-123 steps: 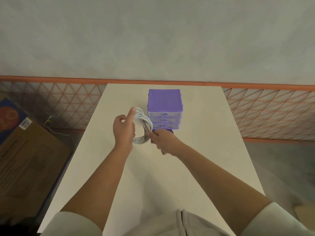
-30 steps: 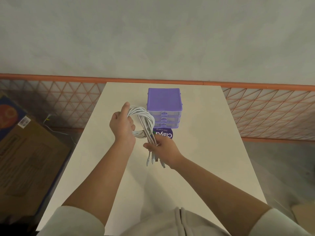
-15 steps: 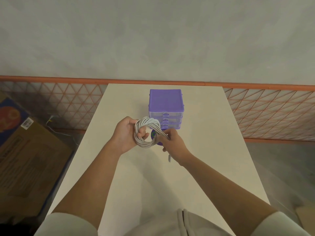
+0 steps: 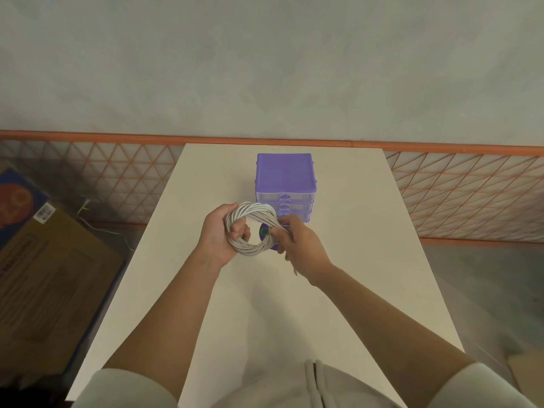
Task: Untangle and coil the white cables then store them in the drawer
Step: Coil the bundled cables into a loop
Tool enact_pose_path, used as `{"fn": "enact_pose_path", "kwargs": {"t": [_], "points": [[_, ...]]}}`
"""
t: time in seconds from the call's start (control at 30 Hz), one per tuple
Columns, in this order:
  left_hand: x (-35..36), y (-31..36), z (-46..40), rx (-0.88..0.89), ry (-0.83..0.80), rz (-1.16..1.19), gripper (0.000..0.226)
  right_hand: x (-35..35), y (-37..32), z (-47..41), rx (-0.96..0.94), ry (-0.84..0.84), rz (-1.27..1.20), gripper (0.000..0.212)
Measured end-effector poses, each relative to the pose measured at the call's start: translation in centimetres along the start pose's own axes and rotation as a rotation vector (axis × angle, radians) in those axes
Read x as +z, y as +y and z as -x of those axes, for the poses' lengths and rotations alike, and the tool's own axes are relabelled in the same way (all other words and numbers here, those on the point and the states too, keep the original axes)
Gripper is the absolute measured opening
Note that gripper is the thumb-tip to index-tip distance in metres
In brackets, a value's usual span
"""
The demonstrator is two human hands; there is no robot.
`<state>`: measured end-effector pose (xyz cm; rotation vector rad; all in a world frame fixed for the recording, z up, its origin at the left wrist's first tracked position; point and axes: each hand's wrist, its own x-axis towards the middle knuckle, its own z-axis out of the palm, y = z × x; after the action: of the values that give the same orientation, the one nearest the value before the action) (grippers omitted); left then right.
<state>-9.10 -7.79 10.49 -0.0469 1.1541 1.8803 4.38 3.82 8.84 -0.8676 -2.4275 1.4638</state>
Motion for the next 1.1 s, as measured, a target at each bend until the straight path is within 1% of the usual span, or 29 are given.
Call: {"fn": "enact_pose_path", "kwargs": {"t": [0.1, 0.2, 0.27, 0.33, 0.37, 0.43, 0.47, 0.53, 0.57, 0.6, 0.63, 0.7, 0.77, 0.83, 0.9, 0.97, 1.0, 1.03, 1.1], "points": [[-0.2, 0.0, -0.1, -0.022, 0.053, 0.014, 0.028, -0.4, -0.2, -0.3, -0.03, -0.046, 0.045, 0.022], [-0.4, 0.6, 0.6, -0.146, -0.039, 0.002, 0.028, -1.3, 0.0, -0.8, -0.059, -0.092, 0.158, 0.025], [-0.3, 1.1, 1.3, -0.26, -0.11, -0.066, 0.038, -1.8, 0.4, -1.0, -0.103, -0.114, 0.224, 0.031], [-0.1, 1.5, 1.9, -0.329, -0.147, -0.221, 0.054, -2.2, 0.6, -1.1, -0.175, -0.111, 0.246, 0.036], [0.0, 1.4, 2.1, -0.332, -0.173, -0.341, 0.056, -2.3, 0.6, -1.2, -0.222, -0.109, 0.267, 0.035], [0.3, 1.1, 2.2, -0.281, -0.189, -0.548, 0.046, -2.4, 0.9, -1.5, -0.304, -0.11, 0.373, 0.032], [0.4, 0.9, 2.1, -0.244, -0.169, -0.603, 0.042, -2.6, 1.1, -1.7, -0.337, -0.084, 0.475, 0.03], [0.4, 0.6, 1.8, -0.191, -0.126, -0.648, 0.043, -3.0, 1.5, -1.9, -0.393, 0.035, 0.715, 0.027], [0.3, 0.5, 1.6, -0.179, -0.107, -0.648, 0.047, -3.2, 1.6, -1.9, -0.405, 0.078, 0.79, 0.025], [0.2, 0.4, 1.5, -0.175, -0.092, -0.637, 0.052, -3.4, 1.5, -1.9, -0.401, 0.066, 0.82, 0.025], [0.0, 0.3, 1.4, -0.172, -0.081, -0.619, 0.057, -3.5, 1.2, -1.9, -0.372, 0.002, 0.803, 0.027], [-0.2, 0.2, 1.2, -0.163, -0.063, -0.601, 0.06, -3.7, 0.7, -1.9, -0.336, -0.186, 0.785, 0.027], [-0.4, 0.2, 1.1, -0.153, -0.074, -0.596, 0.056, -3.8, 0.7, -2.3, -0.34, -0.252, 0.789, 0.026], [-0.7, 0.3, 1.1, -0.167, -0.139, -0.573, 0.048, -3.9, 0.6, -2.5, -0.304, -0.223, 0.782, 0.027], [-1.0, 0.3, 1.2, -0.224, -0.224, -0.525, 0.043, -4.1, 0.4, -2.4, -0.269, -0.188, 0.797, 0.028], [-1.4, 0.2, 1.4, -0.278, -0.273, -0.507, 0.034, -4.2, 0.2, -2.3, -0.267, -0.164, 0.887, 0.027], [-1.5, 0.1, 1.4, -0.295, -0.285, -0.505, 0.029, -4.3, 0.0, -2.2, -0.254, -0.165, 0.889, 0.026], [-1.5, 0.1, 1.4, -0.307, -0.293, -0.498, 0.025, -4.3, -0.2, -2.2, -0.219, -0.182, 0.852, 0.026], [-1.6, 0.1, 1.4, -0.319, -0.288, -0.469, 0.024, -4.2, -0.4, -2.4, -0.165, -0.219, 0.718, 0.026]]}}
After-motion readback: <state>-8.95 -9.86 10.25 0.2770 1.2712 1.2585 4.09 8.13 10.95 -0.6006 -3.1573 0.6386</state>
